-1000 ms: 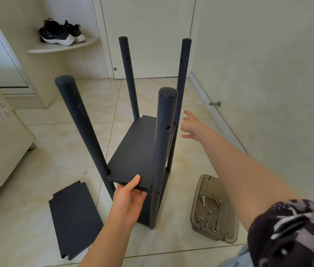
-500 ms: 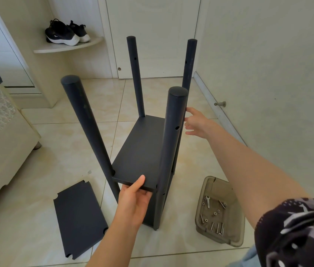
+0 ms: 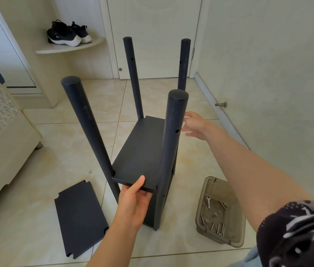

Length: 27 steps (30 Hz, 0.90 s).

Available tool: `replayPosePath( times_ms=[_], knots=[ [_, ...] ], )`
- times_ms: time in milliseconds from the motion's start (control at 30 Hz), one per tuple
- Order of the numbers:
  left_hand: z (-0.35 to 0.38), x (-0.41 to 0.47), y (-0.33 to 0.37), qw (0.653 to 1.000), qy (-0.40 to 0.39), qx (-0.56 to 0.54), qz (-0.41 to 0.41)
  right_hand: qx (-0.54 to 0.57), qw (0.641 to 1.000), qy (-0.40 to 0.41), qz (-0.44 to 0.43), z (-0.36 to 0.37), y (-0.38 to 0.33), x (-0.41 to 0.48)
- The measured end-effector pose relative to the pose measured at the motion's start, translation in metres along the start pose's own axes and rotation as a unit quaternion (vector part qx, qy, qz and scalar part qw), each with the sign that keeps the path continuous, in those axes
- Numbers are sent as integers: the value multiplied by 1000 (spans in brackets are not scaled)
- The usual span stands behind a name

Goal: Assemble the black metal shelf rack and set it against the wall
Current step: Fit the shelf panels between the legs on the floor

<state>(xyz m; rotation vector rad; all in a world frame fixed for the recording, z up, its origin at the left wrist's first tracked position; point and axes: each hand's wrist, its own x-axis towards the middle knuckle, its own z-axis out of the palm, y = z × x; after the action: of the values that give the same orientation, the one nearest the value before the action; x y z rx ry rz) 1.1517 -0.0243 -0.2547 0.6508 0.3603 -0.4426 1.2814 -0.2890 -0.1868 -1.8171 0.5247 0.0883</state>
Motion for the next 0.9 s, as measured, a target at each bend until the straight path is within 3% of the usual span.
replayPosePath(
  times_ms=[900],
  knots=[
    [1,-1,-2,1000,-2,-2,14,22,1000,-18,-4,-2,7,6]
  ],
)
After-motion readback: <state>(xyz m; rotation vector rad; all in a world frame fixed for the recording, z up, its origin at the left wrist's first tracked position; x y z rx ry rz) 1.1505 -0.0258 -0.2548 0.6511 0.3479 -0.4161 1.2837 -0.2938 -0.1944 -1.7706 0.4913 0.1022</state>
